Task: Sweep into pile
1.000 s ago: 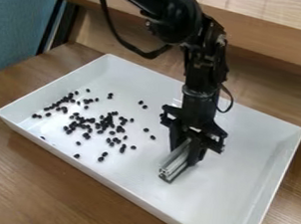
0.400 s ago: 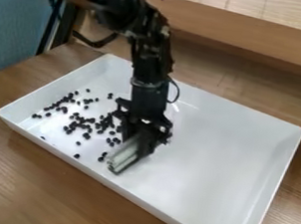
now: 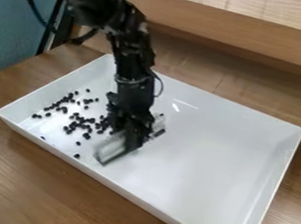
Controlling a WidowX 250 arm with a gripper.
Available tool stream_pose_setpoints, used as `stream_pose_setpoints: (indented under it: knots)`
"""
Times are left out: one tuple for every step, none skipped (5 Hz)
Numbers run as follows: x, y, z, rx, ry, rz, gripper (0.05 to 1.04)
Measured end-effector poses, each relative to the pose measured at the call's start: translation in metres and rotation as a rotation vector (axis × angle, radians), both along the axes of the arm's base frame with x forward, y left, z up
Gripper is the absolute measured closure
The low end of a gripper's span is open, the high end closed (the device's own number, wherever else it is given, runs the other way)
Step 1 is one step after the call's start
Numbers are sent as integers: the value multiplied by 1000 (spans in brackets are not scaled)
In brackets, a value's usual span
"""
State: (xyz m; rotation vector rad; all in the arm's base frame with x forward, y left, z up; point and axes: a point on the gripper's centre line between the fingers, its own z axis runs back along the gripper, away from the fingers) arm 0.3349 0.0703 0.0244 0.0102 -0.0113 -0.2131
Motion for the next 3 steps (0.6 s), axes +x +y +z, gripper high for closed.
stream_pose_setpoints:
  knots:
    - [2,23,1,5,-16,6,687]
    - [6,40,2,17,-23,1,687]
    - [8,57,3,17,-19,-2,687]
